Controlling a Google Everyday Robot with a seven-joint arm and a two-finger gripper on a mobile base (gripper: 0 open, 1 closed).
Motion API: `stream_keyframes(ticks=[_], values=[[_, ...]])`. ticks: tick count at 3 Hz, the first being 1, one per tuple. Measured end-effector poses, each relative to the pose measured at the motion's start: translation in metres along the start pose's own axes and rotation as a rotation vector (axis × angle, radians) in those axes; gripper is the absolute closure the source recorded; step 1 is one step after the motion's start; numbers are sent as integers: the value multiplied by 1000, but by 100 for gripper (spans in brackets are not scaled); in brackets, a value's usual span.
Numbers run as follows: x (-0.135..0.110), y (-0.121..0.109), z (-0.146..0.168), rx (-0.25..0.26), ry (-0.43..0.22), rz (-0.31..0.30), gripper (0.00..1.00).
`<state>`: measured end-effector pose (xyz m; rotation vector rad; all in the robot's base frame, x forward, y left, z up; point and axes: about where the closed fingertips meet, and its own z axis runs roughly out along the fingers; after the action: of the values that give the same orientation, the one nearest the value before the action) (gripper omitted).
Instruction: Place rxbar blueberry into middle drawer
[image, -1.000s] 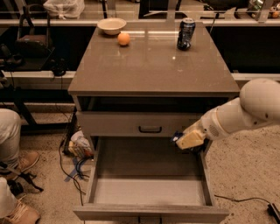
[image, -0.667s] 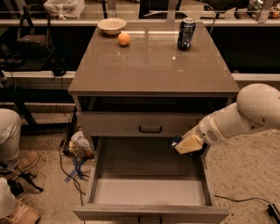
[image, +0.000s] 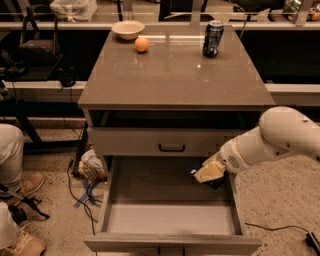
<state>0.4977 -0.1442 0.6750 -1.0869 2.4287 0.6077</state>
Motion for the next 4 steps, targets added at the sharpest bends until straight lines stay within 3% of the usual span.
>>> stream_keyframes(ticks=[1, 2, 4], values=[[3, 9, 63, -68, -23, 15, 100], [0, 14, 154, -103, -56, 51, 98], [-19, 23, 241, -118, -107, 101, 52]])
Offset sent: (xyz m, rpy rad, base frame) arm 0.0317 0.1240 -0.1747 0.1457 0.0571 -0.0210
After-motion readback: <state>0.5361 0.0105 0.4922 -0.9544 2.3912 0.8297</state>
